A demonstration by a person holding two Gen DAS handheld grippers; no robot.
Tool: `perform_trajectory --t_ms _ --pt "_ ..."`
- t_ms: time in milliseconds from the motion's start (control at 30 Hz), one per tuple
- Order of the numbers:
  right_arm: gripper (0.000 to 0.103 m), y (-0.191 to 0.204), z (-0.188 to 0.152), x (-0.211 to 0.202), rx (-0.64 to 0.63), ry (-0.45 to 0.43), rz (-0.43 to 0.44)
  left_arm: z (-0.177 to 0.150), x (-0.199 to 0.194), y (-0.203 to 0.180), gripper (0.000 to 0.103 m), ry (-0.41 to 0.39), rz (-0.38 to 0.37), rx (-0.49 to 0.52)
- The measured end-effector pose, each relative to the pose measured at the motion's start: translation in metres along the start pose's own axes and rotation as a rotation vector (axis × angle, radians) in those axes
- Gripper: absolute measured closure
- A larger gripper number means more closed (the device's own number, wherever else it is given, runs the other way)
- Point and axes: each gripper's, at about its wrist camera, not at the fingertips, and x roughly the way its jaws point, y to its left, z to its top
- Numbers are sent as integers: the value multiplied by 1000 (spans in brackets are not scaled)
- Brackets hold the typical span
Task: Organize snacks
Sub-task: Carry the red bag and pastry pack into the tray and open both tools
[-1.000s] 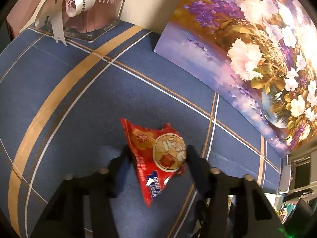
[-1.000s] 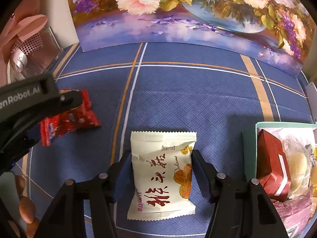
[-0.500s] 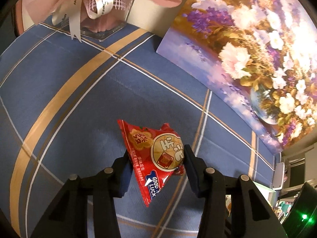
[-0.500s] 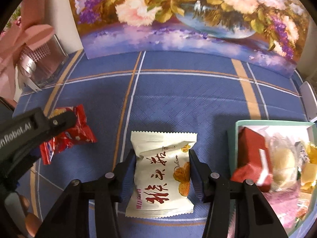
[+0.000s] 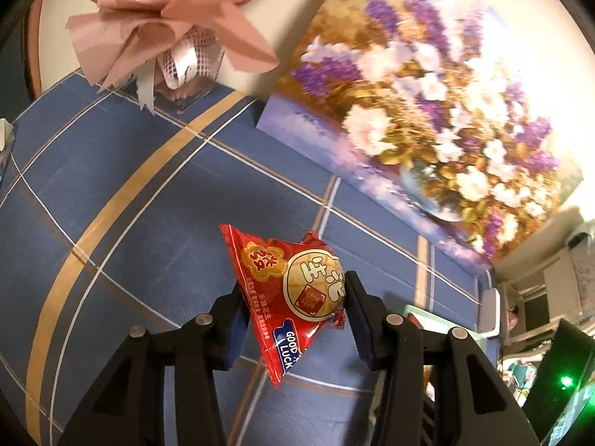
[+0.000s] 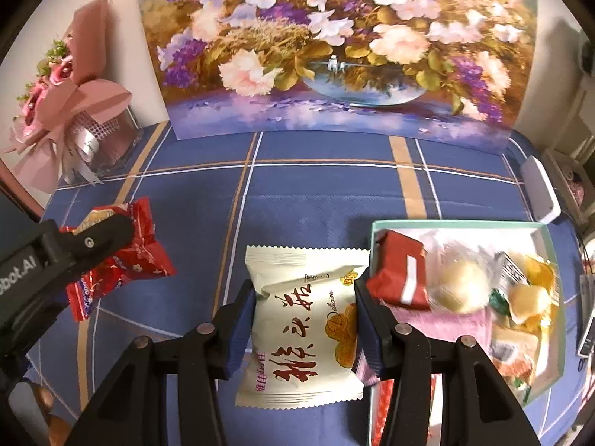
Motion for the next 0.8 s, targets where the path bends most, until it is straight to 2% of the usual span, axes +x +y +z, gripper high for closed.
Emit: perform_trajectory --t_ms 500,800 --pt "50 -26 -40 -56 40 -65 -27 -38 -46 0 53 -23 -81 17" --pt "50 -53 -57 -65 102 -60 -28 -60 -59 -27 53 -19 -120 104"
